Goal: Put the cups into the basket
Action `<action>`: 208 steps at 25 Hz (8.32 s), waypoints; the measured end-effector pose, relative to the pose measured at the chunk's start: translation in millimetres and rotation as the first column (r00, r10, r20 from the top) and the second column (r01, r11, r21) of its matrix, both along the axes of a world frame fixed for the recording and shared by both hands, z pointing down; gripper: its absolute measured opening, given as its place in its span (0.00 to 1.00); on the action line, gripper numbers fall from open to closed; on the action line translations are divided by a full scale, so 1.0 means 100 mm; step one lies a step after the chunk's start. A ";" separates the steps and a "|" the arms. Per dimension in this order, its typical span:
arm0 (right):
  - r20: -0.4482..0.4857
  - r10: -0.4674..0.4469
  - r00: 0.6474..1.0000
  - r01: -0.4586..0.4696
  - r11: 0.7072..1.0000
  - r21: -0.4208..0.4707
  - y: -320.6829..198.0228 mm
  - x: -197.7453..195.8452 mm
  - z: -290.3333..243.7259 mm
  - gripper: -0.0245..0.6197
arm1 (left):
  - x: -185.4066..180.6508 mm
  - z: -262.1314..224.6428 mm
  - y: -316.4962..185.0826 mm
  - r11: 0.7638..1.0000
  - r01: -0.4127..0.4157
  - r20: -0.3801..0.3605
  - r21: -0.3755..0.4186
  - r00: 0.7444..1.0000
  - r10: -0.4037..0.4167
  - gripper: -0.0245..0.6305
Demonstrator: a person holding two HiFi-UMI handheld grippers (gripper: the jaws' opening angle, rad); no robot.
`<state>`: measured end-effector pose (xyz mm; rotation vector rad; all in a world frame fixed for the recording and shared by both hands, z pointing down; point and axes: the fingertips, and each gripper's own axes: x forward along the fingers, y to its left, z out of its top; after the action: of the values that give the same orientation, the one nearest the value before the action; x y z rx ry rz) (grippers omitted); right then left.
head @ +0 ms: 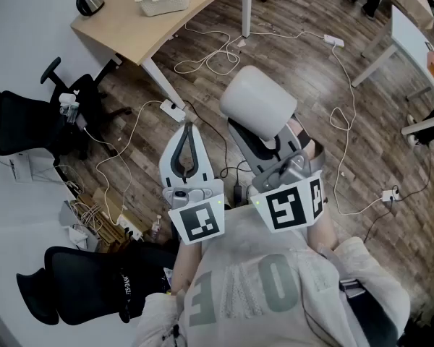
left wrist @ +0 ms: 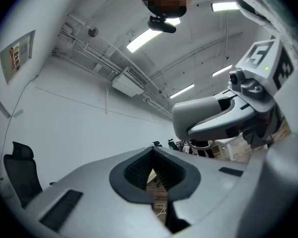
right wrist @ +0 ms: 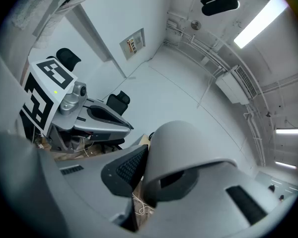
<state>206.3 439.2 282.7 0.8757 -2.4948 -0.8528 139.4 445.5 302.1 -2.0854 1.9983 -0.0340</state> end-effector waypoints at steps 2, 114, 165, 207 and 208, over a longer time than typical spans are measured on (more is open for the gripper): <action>0.000 0.000 1.000 0.000 1.000 0.000 -0.03 -0.02 -0.01 0.10 | -0.02 0.01 -0.02 1.000 -0.001 0.004 -0.006 1.000 0.001 0.05; -0.212 -0.261 0.942 0.232 0.961 -0.151 -8.08 -2.93 0.56 0.10 | -3.26 -0.26 -7.65 0.957 0.288 -0.032 0.034 0.957 -0.287 0.05; -0.825 -0.549 -0.135 0.285 0.776 -0.563 -8.57 -3.43 3.26 0.13 | -4.34 0.75 -7.66 0.864 0.487 -0.067 -0.129 0.865 -0.498 0.05; 0.458 -0.062 0.887 0.219 0.929 -0.297 -8.33 -2.96 0.09 0.04 | -3.36 -0.42 -7.74 0.946 0.322 0.036 0.027 0.946 -0.323 0.05; 0.459 -0.063 0.886 0.218 0.930 -0.294 -8.33 -2.95 0.09 0.04 | -3.34 -0.42 -7.74 0.947 0.320 0.037 0.026 0.946 -0.321 0.05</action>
<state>-88.6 -393.7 292.1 0.8431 -3.0092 -0.2510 -194.9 -328.5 259.7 -1.7107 2.2800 -0.1149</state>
